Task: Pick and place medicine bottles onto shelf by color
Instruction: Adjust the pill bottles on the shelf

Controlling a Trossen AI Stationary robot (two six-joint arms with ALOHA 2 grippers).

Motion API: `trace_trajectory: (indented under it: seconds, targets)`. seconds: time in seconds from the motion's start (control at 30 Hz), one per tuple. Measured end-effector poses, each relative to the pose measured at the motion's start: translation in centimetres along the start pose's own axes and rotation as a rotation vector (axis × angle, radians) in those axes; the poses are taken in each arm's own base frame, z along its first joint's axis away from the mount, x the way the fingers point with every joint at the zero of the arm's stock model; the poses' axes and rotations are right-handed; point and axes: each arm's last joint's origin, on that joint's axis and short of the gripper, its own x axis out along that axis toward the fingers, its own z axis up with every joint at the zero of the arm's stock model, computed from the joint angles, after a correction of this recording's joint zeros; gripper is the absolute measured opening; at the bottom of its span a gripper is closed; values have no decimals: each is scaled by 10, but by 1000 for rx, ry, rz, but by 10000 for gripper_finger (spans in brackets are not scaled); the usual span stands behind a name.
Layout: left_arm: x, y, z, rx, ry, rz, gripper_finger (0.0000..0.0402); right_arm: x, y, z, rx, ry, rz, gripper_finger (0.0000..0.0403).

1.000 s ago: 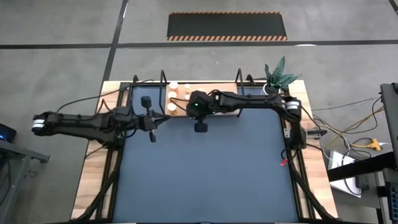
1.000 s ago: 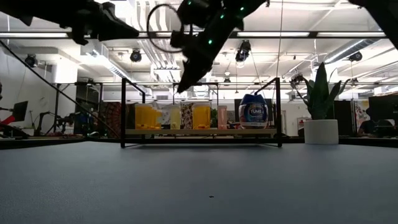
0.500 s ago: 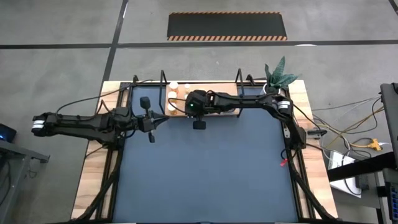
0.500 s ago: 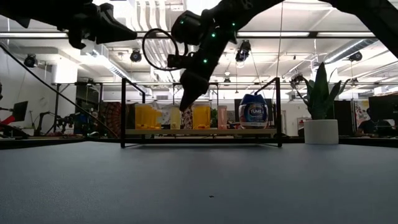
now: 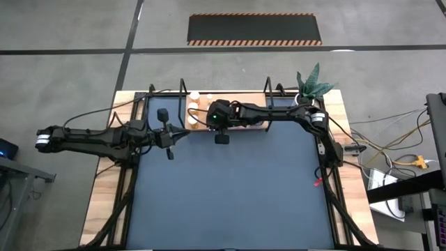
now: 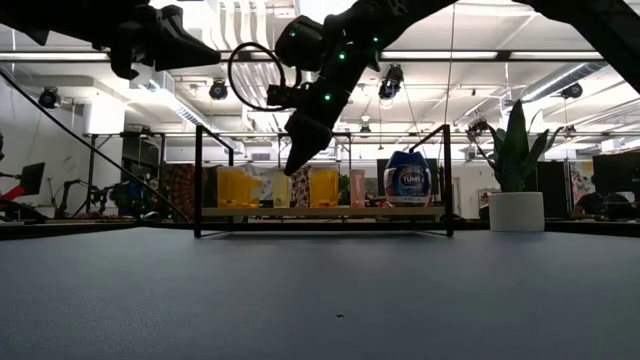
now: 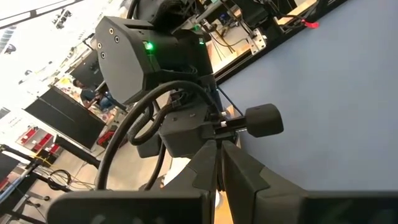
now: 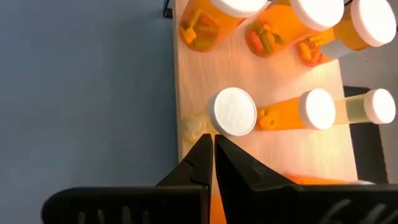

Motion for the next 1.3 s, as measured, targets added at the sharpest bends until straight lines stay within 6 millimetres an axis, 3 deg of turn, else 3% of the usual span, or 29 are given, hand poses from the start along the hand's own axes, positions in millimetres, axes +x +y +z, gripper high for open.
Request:
trace_trajectory:
  seconds: [0.97, 1.3]
  targets:
    - [0, 0, 0, 0, -1, 0, 8, 0, 1, 0, 59, 1, 5, 9]
    - [0, 0, 0, -1, -2, 0, 8, 9, 5, -8, 56, 2, 5, 9]
